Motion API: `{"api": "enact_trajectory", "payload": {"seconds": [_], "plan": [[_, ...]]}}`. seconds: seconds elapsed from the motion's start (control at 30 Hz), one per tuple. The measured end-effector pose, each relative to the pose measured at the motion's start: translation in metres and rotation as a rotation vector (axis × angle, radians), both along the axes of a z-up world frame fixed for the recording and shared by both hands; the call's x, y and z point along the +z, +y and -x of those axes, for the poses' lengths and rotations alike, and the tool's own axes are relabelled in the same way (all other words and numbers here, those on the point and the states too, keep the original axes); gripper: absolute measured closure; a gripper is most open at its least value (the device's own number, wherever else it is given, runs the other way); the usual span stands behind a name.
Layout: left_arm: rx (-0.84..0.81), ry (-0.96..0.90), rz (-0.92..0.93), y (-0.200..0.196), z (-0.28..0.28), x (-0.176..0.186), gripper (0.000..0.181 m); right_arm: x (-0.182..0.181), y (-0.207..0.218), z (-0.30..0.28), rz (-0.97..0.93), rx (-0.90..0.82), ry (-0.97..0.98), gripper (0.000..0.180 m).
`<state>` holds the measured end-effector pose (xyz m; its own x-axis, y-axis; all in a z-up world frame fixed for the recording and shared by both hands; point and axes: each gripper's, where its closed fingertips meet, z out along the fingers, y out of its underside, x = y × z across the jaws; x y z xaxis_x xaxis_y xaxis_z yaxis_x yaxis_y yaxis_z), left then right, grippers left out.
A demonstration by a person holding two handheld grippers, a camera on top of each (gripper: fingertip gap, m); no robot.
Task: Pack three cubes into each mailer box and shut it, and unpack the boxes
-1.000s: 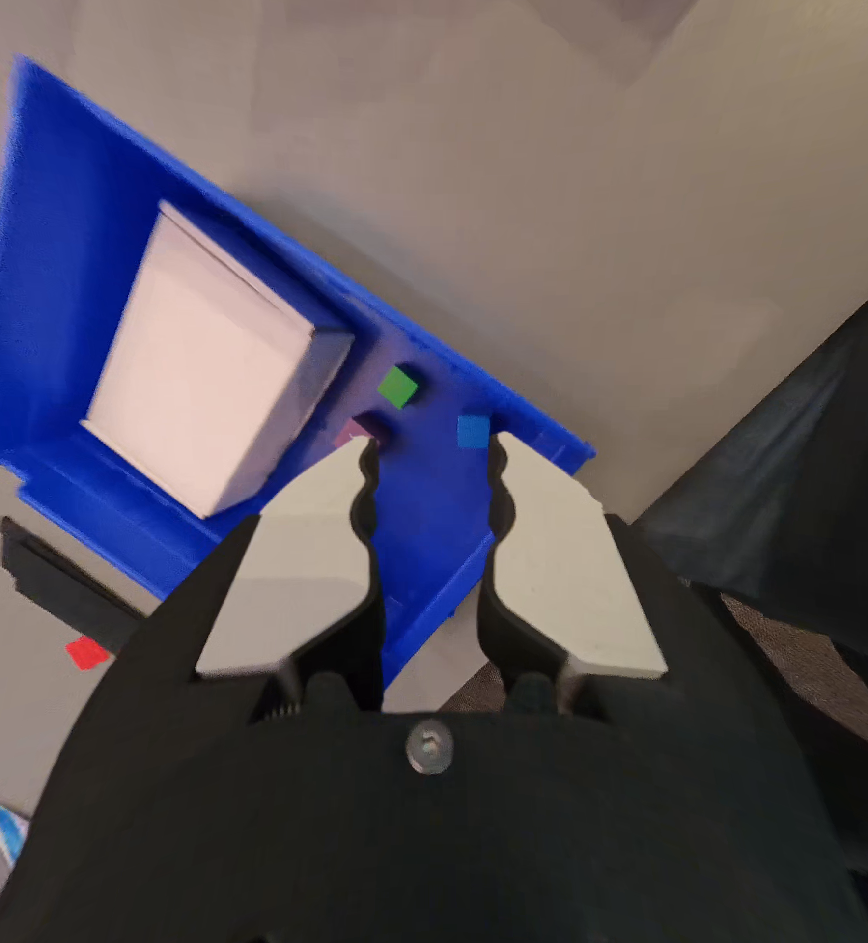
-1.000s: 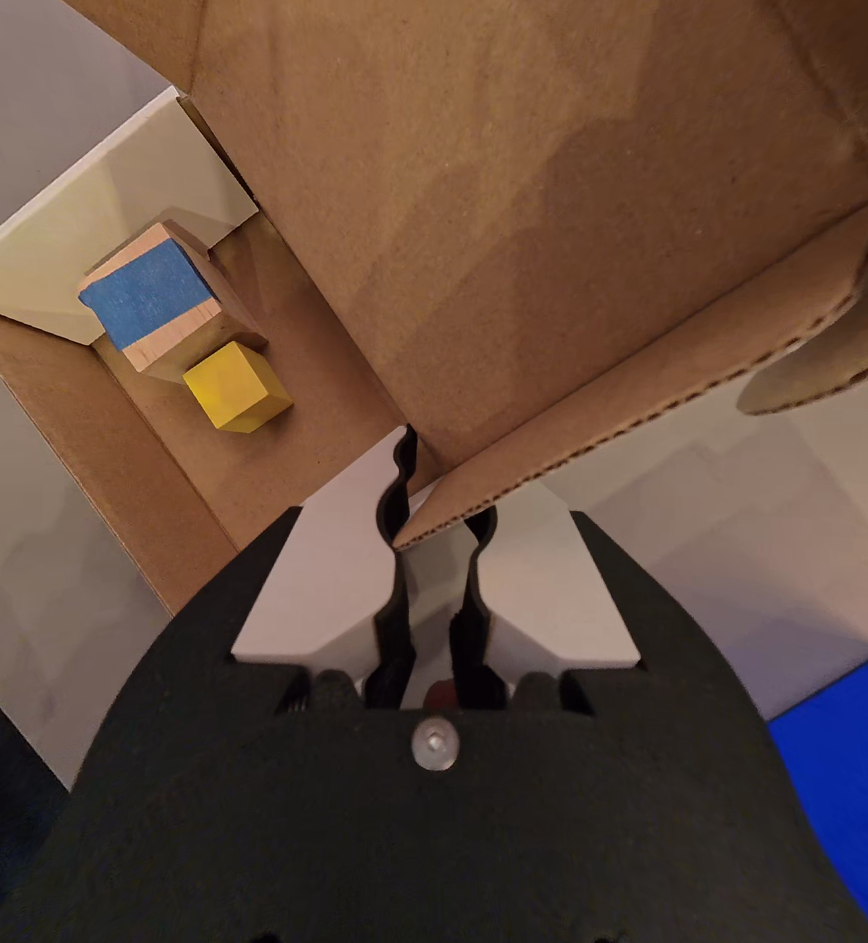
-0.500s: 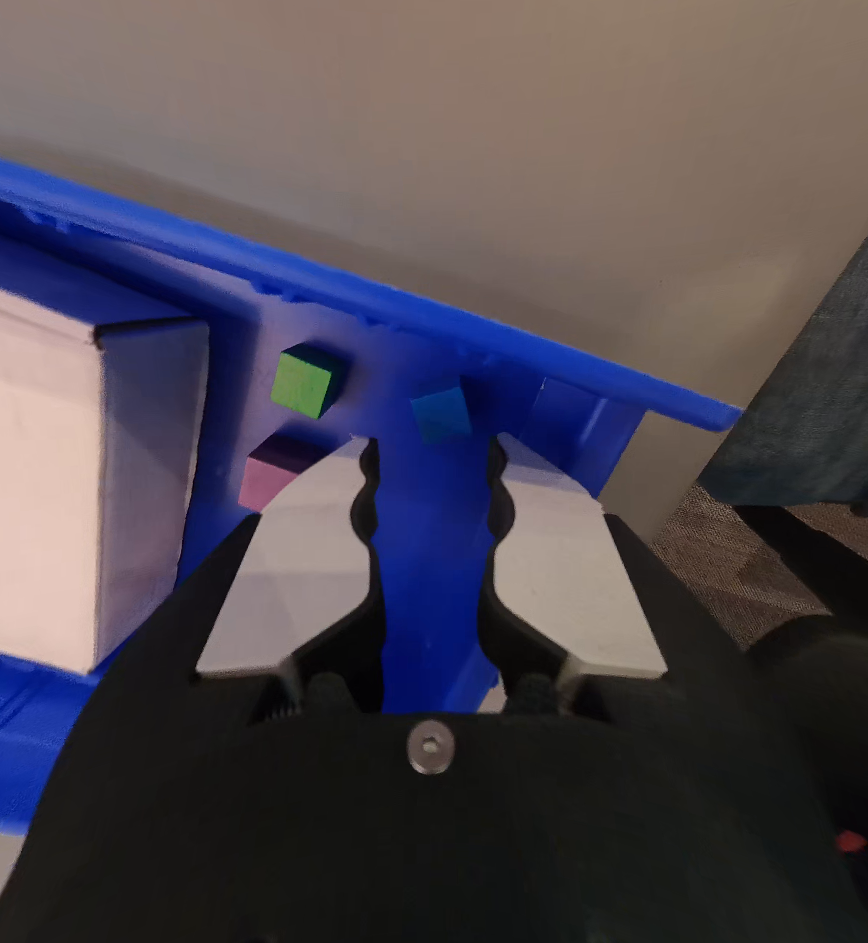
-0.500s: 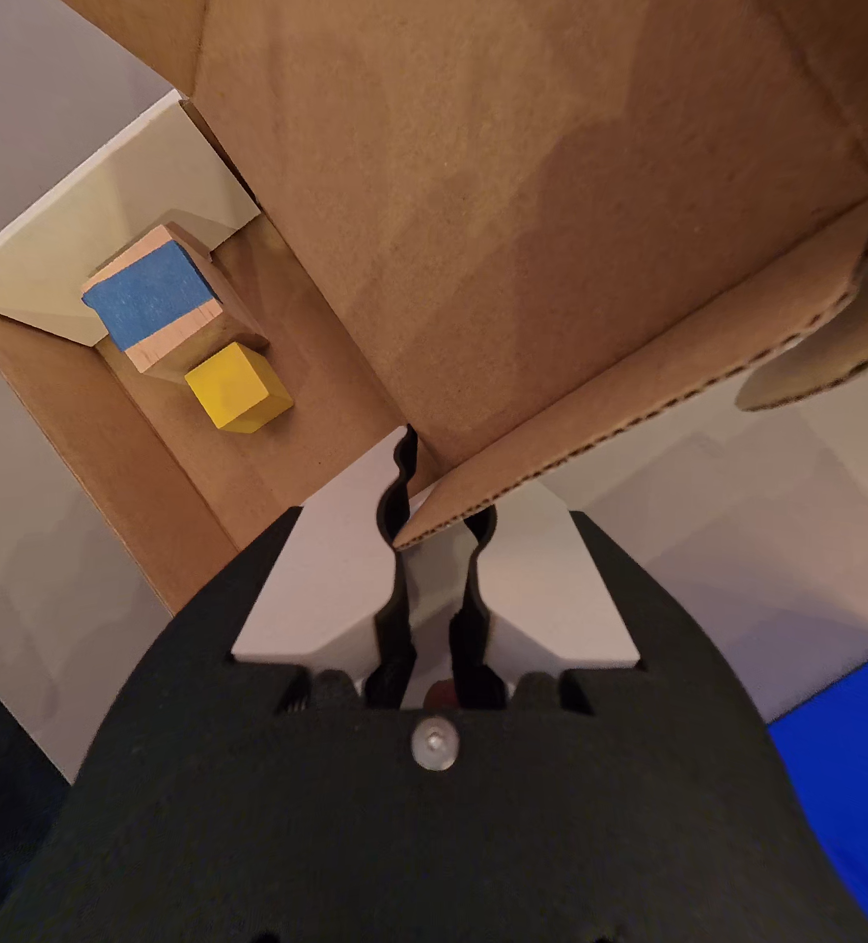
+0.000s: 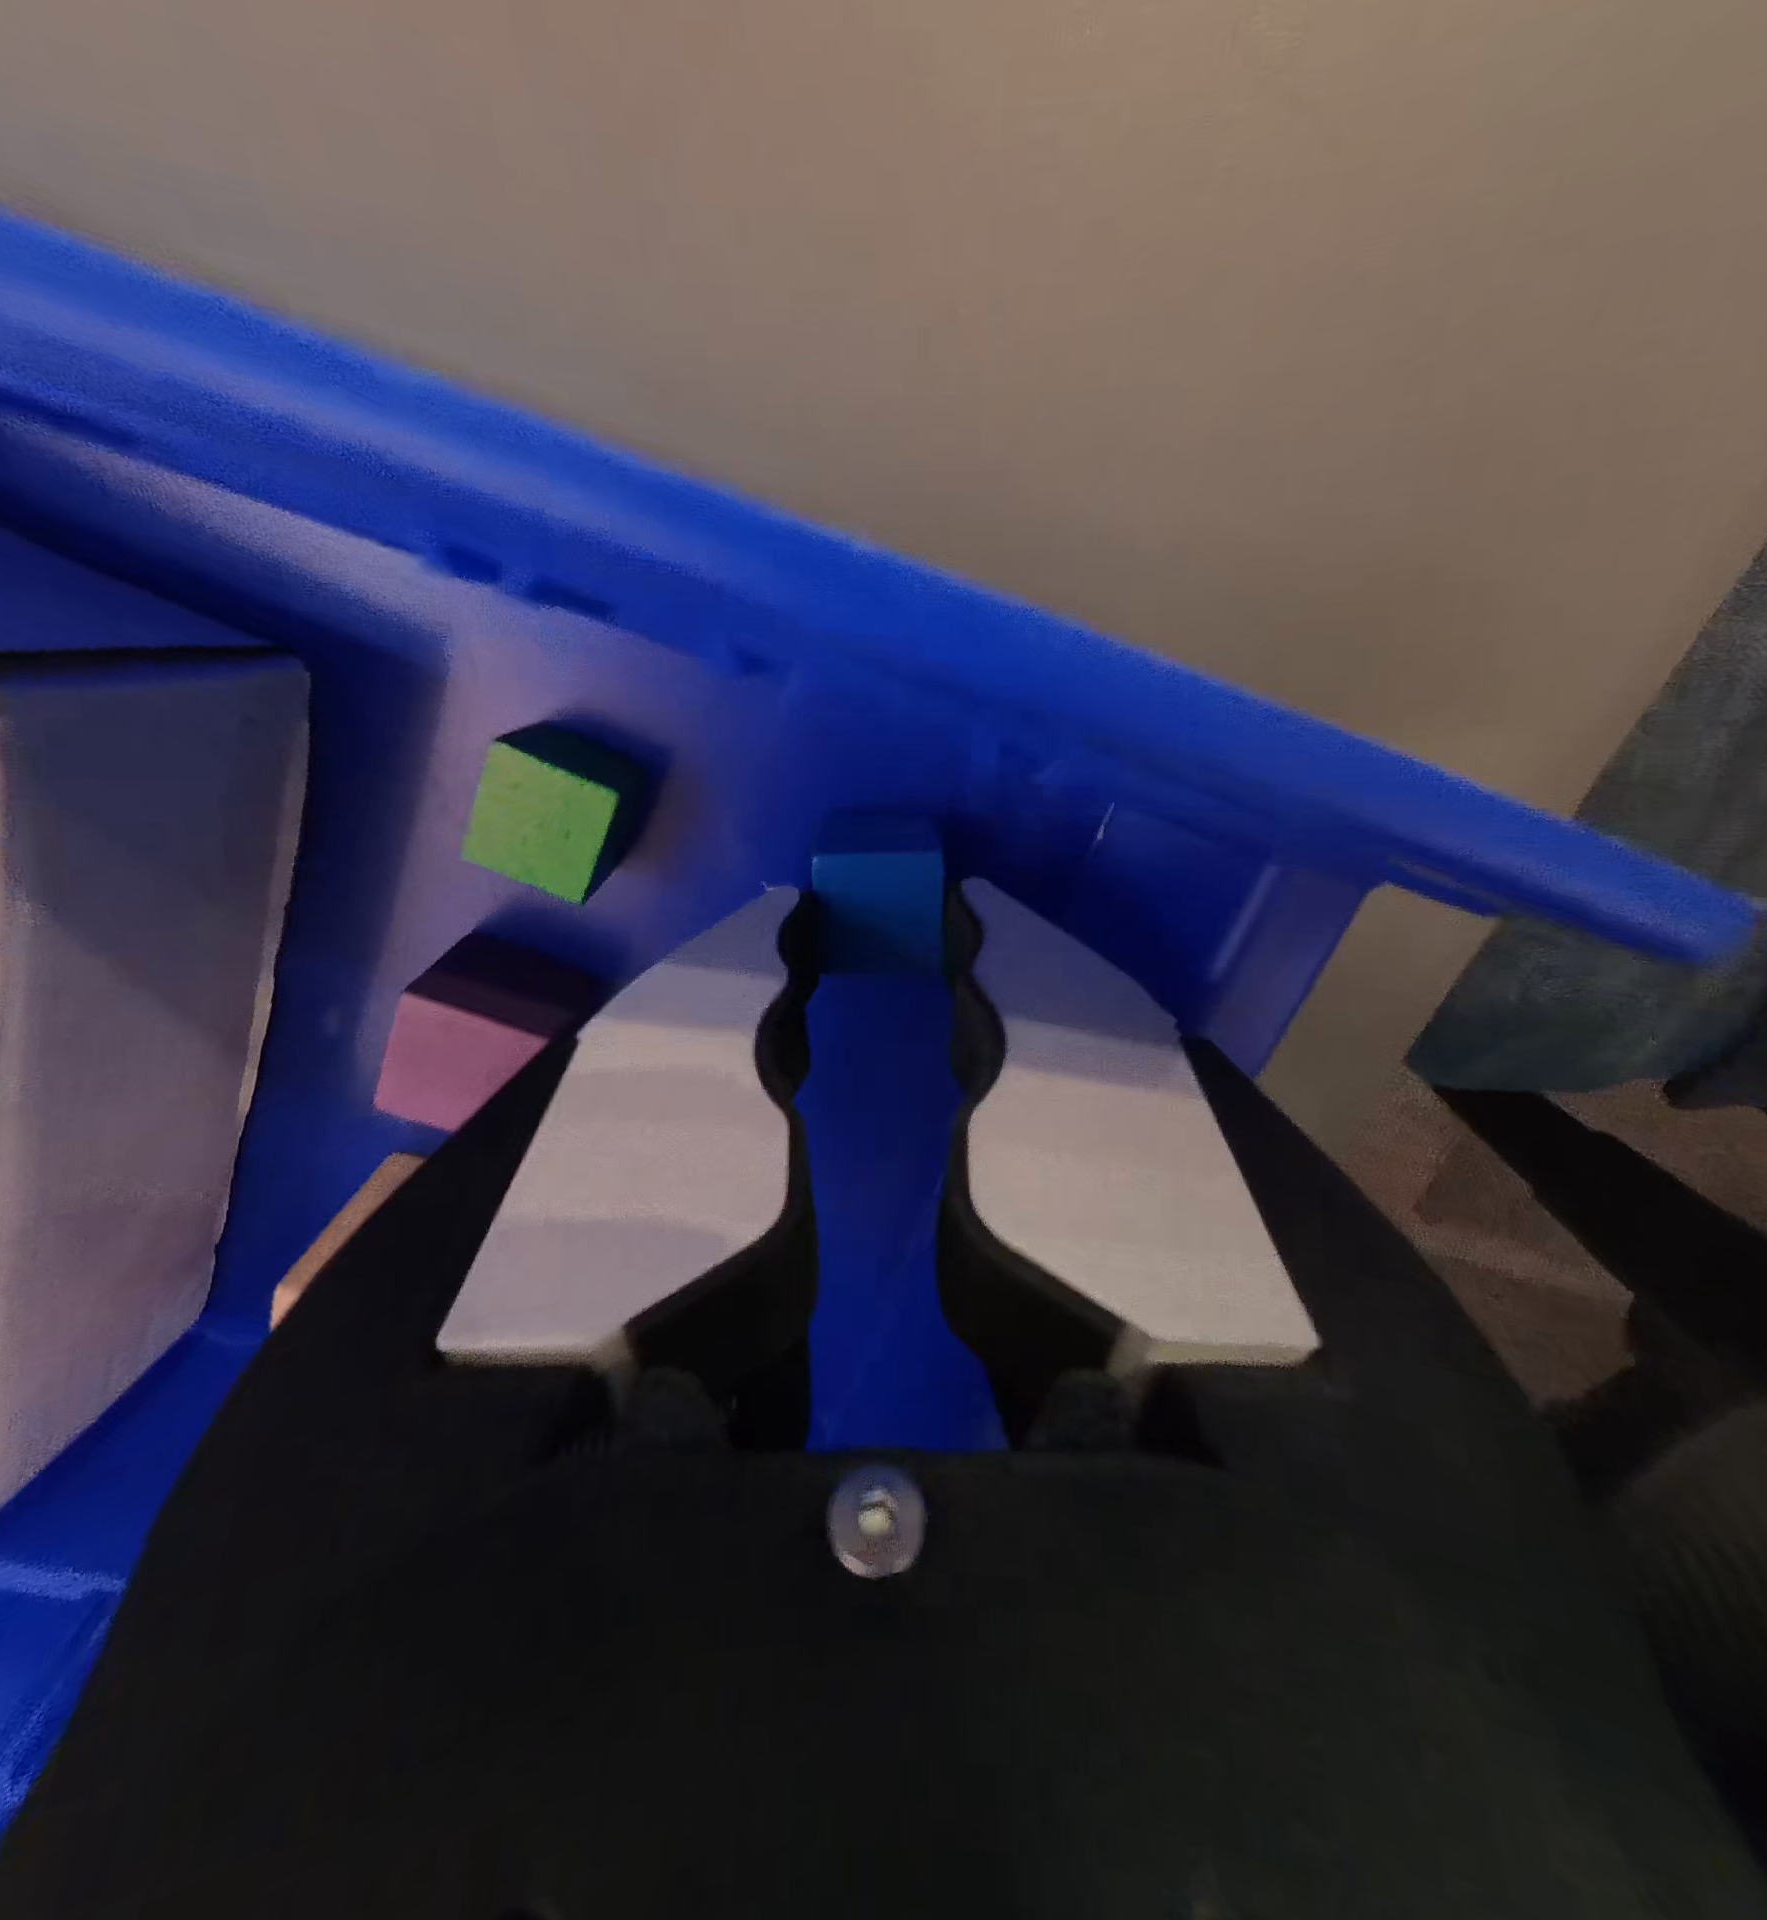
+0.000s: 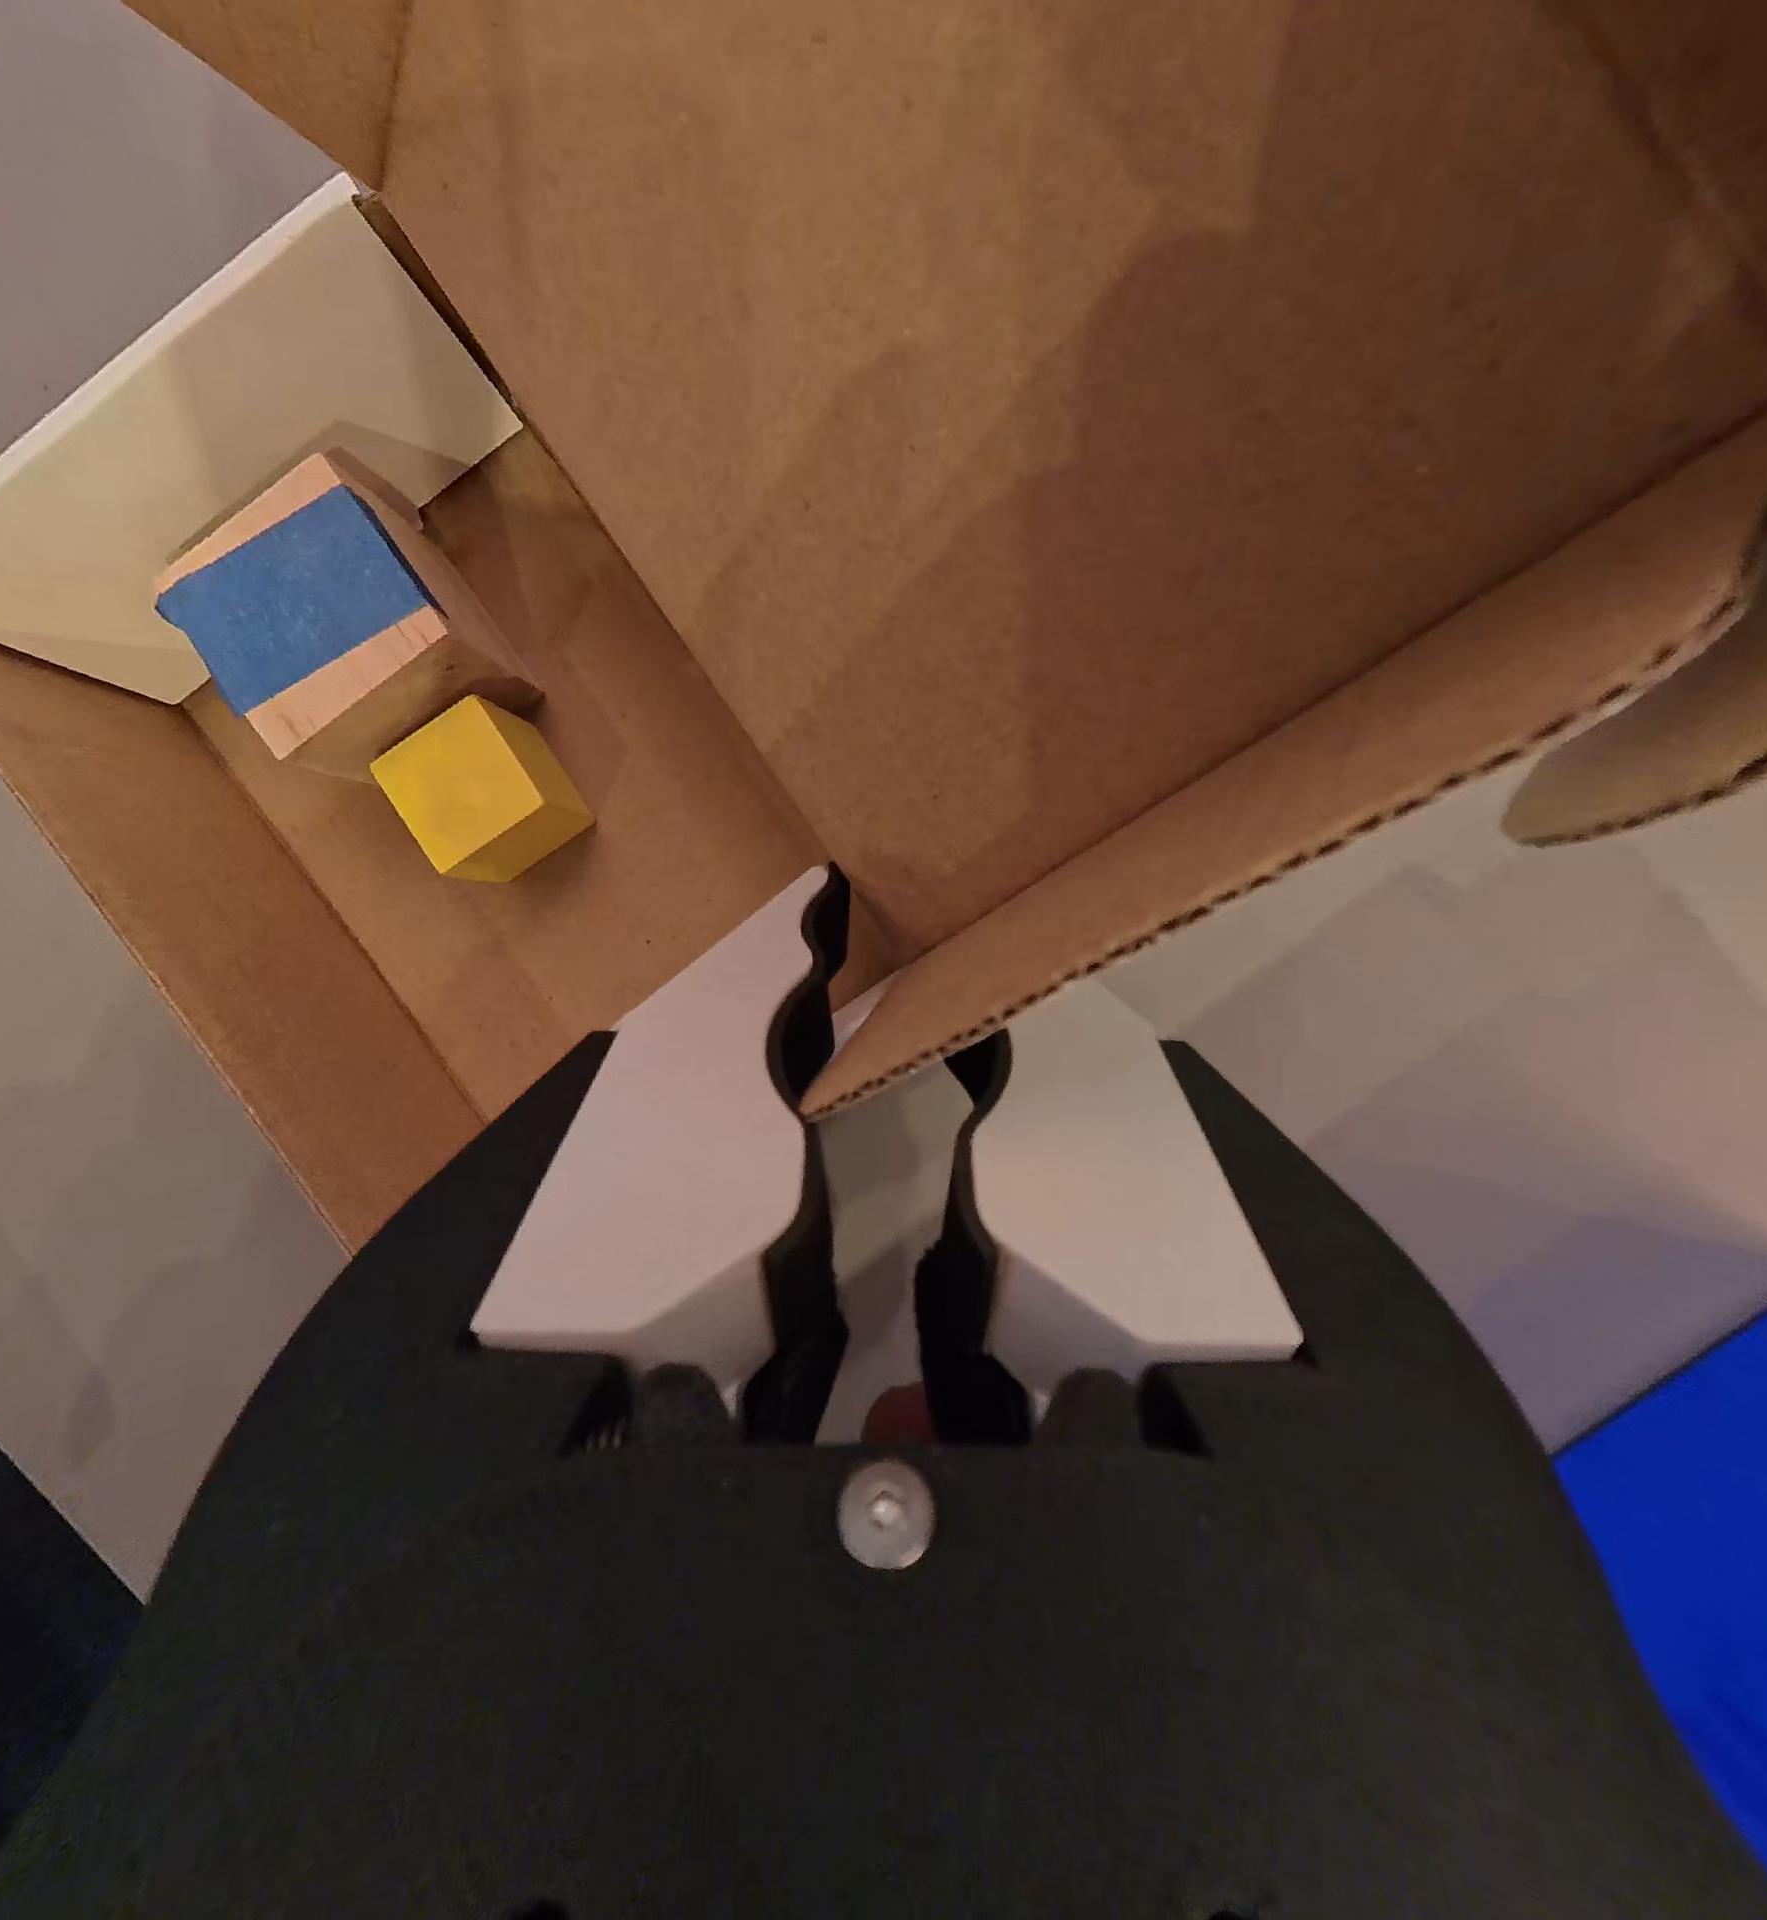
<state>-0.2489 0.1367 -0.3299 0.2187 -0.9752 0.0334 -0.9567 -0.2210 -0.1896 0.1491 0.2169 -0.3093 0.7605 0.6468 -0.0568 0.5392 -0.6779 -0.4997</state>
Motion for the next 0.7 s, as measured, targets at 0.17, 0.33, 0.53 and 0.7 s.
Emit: {"api": "enact_trajectory", "payload": {"seconds": [0.17, 0.33, 0.53, 0.7], "plan": [[0.112, -0.132, -0.061, 0.007, 0.002, 0.05, 0.158, 0.0, 0.0, 0.001, 0.002, 0.008, 0.001, 0.166], [0.099, -0.251, -0.21, 0.007, -0.028, 0.124, 0.158, 0.0, 0.001, 0.002, 0.0, 0.022, 0.0, 0.166], [-0.142, -0.276, -0.27, 0.003, -0.147, 0.157, 0.158, 0.0, 0.002, 0.005, 0.0, 0.036, 0.001, 0.166], [-0.332, -0.266, -0.251, -0.002, -0.253, 0.136, 0.158, 0.001, 0.002, 0.006, -0.004, 0.04, 0.005, 0.166]]}}
